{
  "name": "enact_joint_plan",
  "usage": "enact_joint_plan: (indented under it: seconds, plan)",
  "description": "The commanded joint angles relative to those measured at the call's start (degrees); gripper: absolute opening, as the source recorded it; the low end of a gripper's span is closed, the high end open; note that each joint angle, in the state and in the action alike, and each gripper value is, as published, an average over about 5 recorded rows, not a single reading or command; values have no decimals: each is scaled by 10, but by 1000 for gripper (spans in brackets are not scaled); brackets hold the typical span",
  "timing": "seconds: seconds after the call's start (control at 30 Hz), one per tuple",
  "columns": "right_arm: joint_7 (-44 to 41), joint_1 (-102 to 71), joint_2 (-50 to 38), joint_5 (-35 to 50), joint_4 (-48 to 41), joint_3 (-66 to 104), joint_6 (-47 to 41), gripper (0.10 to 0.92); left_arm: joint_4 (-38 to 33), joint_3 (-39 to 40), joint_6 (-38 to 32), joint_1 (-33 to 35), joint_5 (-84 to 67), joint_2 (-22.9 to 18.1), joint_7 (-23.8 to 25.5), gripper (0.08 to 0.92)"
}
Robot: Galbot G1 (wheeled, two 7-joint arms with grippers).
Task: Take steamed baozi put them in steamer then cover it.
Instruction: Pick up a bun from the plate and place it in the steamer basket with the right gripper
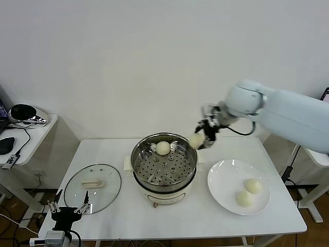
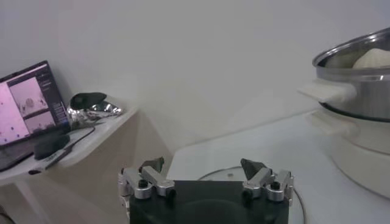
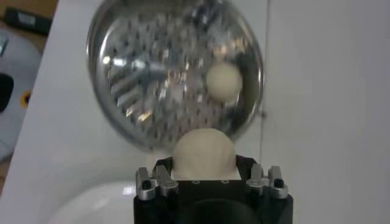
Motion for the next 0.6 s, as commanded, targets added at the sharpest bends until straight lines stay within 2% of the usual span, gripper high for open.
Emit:
enact_joint_plan:
  seconds: [0.03, 0.6]
  plan:
    - [57, -7, 214, 102, -99, -38, -61, 645, 0, -4, 0, -1, 0, -1, 1, 823]
    - [78, -86, 319, 90, -219, -43, -104, 645, 5, -4, -1, -10, -5, -1, 2, 823]
